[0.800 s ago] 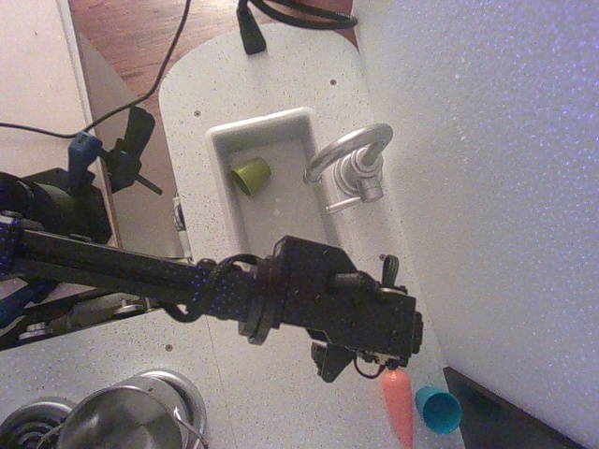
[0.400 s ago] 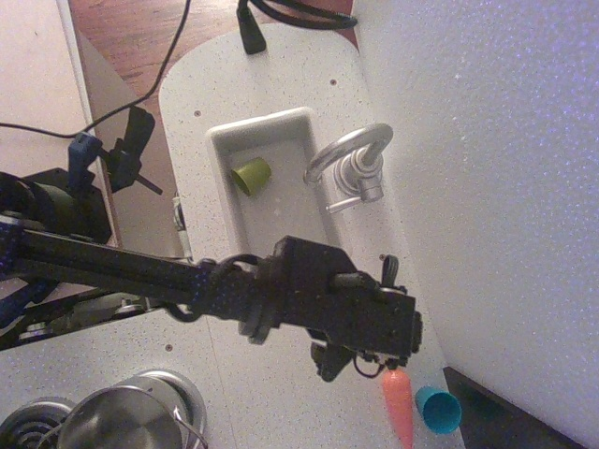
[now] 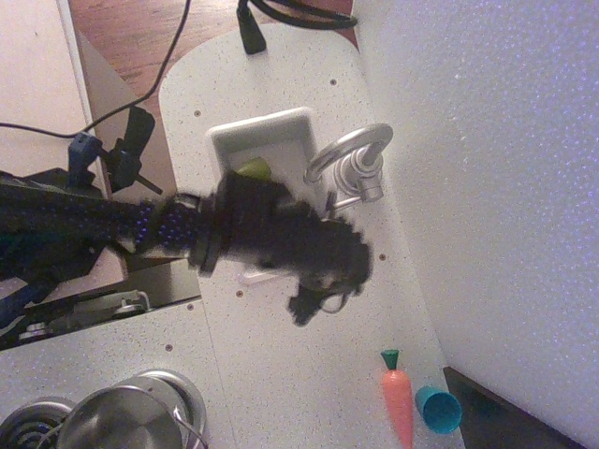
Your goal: Turn faucet left
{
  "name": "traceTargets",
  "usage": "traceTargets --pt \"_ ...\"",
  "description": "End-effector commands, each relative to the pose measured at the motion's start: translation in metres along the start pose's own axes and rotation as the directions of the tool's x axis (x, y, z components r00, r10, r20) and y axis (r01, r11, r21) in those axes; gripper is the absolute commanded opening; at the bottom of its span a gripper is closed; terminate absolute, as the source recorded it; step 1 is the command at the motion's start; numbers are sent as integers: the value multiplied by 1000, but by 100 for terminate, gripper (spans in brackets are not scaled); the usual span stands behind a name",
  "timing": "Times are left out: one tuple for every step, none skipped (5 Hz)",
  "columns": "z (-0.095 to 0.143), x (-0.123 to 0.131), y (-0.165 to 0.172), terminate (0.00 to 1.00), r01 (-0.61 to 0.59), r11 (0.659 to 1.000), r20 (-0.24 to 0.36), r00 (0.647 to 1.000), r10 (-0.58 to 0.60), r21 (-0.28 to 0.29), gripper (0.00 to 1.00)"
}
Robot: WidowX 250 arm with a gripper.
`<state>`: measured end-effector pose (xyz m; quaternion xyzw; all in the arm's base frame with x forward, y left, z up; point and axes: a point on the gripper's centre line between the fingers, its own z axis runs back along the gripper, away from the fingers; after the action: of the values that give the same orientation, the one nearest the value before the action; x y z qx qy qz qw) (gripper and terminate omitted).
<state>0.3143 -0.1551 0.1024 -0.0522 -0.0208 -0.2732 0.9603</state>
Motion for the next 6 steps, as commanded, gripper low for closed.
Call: traceTargets --pt "22 -3 31 0 -122 987 113 987 110 101 100" --pt "14 -22 78 0 -279 955 177 949 259 101 100" --pt "10 -50 115 0 -387 921 266 885 382 -34 100" --pt "15 -57 126 0 -403 915 293 877 382 14 100" --pt "28 -51 138 0 -419 907 319 866 385 43 100" --pt "38 -27 130 0 -467 883 316 845 431 45 100"
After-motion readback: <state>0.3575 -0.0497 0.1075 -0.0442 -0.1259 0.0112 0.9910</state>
